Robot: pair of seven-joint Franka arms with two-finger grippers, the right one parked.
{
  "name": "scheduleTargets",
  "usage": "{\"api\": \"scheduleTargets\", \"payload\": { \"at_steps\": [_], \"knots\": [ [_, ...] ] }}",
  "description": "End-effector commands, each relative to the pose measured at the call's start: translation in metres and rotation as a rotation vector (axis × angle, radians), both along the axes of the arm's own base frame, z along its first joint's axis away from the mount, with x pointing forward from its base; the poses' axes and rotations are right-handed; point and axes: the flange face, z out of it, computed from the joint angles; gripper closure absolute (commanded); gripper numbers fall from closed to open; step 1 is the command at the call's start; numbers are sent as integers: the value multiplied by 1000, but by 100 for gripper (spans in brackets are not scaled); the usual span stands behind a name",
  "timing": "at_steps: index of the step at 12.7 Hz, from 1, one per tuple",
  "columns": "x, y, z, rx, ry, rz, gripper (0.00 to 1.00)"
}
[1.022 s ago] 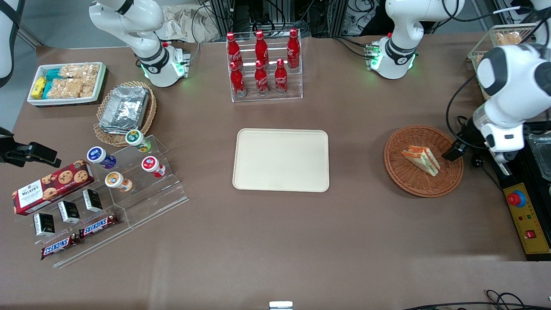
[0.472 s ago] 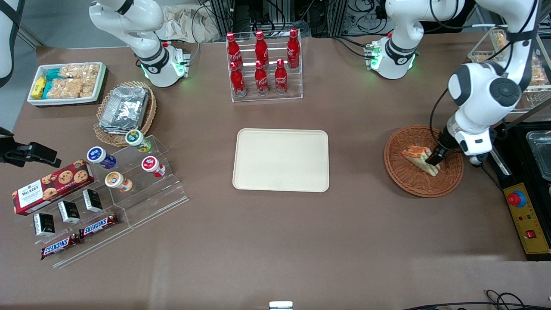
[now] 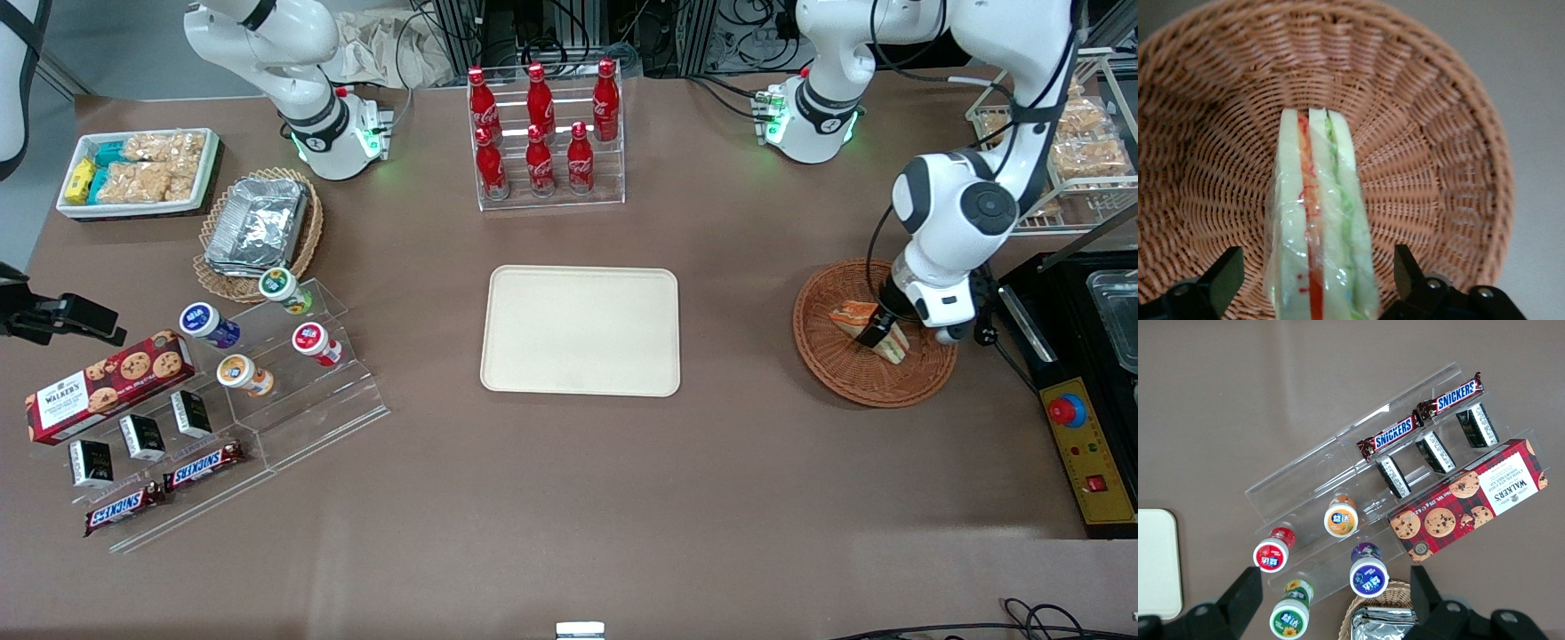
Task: Place sandwich from basket to tray
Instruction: 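Close the left gripper on the wrapped sandwich in the basket, then lift the sandwich out of the basket and carry it toward the tray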
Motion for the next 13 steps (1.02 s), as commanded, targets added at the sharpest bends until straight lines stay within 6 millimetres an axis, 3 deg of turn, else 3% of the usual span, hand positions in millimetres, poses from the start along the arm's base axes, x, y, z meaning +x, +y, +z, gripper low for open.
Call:
{"api": "scheduleTargets", "payload": {
  "at_steps": [1, 2, 6, 8, 10, 13],
  "knots": [
    [-7, -2, -5, 1, -10, 14, 39],
    [-7, -1, -5, 0, -8, 19, 99],
    [-2, -1, 10, -1, -33, 8, 100],
    [4, -5, 32, 5, -17, -21, 100],
    [18, -5, 75, 7, 12, -77, 100],
    [48, -3, 164, 10, 112, -164, 100]
  ]
}}
